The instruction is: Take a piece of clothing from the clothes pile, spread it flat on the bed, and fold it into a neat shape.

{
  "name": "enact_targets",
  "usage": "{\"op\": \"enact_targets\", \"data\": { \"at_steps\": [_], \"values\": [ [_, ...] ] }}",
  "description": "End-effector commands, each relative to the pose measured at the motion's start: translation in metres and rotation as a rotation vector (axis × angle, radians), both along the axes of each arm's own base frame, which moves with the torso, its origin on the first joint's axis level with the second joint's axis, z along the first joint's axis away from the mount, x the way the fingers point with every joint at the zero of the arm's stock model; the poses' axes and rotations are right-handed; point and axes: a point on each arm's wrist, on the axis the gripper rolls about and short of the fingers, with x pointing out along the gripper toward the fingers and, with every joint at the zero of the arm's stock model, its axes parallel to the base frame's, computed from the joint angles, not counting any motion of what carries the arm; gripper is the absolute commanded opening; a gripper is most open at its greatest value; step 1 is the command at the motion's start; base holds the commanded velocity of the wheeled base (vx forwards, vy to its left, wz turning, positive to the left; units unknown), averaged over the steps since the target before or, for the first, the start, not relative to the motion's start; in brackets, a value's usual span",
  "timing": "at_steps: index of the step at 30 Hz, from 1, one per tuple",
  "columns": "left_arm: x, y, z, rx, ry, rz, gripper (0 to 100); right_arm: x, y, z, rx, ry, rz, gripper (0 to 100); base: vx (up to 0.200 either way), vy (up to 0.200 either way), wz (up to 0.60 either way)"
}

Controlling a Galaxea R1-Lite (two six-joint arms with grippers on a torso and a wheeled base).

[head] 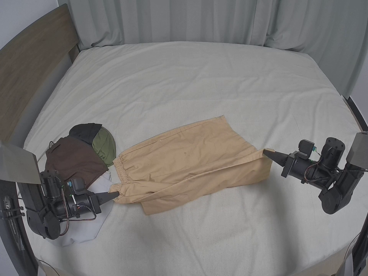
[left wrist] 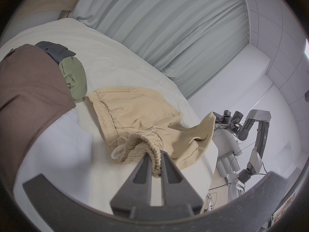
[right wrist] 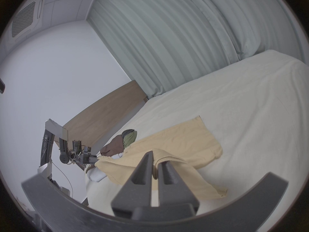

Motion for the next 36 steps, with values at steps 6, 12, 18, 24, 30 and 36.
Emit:
{"op": "enact_targets", "data": {
  "at_steps": [6,12,18,24,30,36],
  "values": [
    [0.009,0.001,0.011,-0.03,-0.012,0.066,0,0.017,0.009,0.014,0.042,-0.059,0.004,0,0.0,0.0,0.0],
    [0.016,0.001,0.015,-0.062,0.001,0.132,0,0.029,0.01,0.017,0.046,-0.092,0.0,0,0.0,0.0,0.0],
    [0.019,0.001,0.015,-0.068,0.001,0.144,0,0.039,0.012,0.023,0.052,-0.133,0.002,0,0.0,0.0,0.0],
    [0.021,0.003,0.017,-0.084,0.006,0.155,0,0.048,0.013,0.027,0.057,-0.168,0.002,0,0.0,0.0,0.0],
    [0.023,0.004,0.018,-0.085,-0.001,0.16,0,0.058,0.015,0.031,0.065,-0.203,0.005,0,0.0,0.0,0.0],
    [0.024,0.006,0.019,-0.086,-0.009,0.165,0,0.066,0.021,0.038,0.082,-0.234,0.017,0,0.0,0.0,0.0]
  ]
}}
